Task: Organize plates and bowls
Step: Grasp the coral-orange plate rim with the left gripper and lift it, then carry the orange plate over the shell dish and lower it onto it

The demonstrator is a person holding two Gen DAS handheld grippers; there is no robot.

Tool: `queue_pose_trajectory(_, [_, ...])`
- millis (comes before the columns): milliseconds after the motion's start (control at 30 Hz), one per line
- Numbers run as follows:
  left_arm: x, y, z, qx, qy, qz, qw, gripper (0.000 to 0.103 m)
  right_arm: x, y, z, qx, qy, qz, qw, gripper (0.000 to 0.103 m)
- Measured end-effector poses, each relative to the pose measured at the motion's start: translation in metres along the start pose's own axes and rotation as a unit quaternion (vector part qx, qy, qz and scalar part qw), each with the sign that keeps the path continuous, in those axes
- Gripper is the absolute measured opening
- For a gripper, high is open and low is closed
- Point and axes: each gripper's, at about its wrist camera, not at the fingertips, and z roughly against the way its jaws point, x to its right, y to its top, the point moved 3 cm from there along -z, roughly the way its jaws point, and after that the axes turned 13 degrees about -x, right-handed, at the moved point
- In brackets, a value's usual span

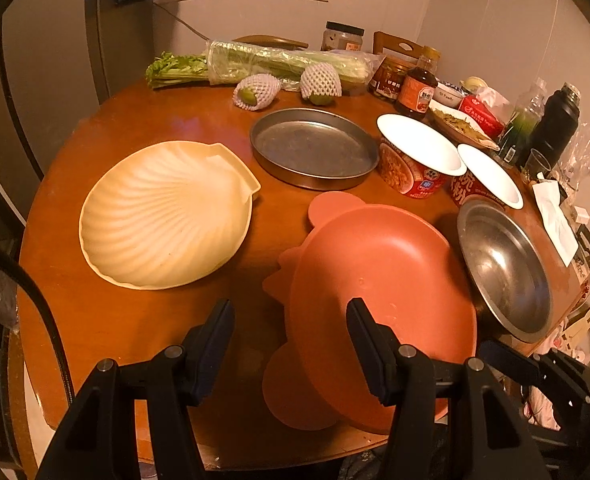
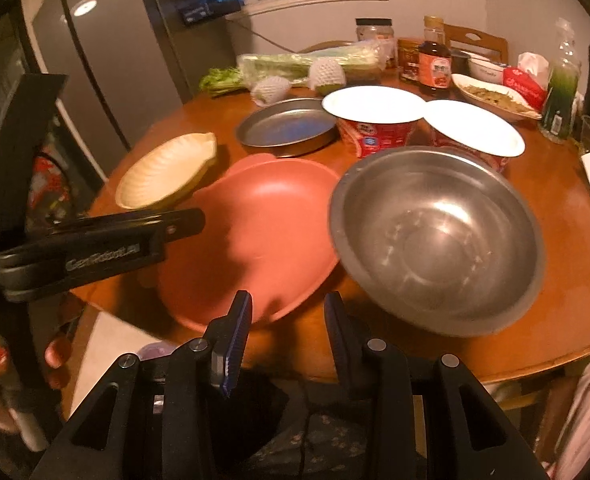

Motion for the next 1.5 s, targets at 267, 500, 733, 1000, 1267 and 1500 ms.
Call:
queue_pose_trajectory(267, [0.0,-0.003,-0.008,-0.012,-0.035,0.004,0.9993,0.052,-0.002,0.009,-0.009,-0.001,-0.004,0.009,1.0,0.035])
queue_pose_trajectory(500, [0.003,-0.004,-0.012,-0.008,-0.026,0.001,0.9996,0.042,-0.005,0.015,-0.014,0.001,-0.013,0.012,1.0,0.035])
queue_pose_trajectory(733, [-0.005,-0.008,-0.004,-0.004,-0.024,0.01,0.9997,0.042,-0.014,0.017,-0.011,0.008,-0.014,0.026,1.0,0.035])
queue_pose_trajectory(1000, [-0.023,-0.01,0.028,0.032,-0.014,0.027,0.999,0.042,-0.037,0.03,-0.001,0.025,-0.005,0.051,0.998,0.035])
queue_pose_trajectory(1267, [-0.052,-0.003,0.044,0.052,0.005,0.061,0.9967,0.042,-0.066,0.053,0.0,0.039,0.003,0.088,0.995,0.035])
queue_pose_trajectory(1500, [-0.073,0.004,0.048,0.058,0.004,0.089,0.9943,0.042,-0.082,0.08,-0.006,0.043,0.012,0.11,0.993,0.035])
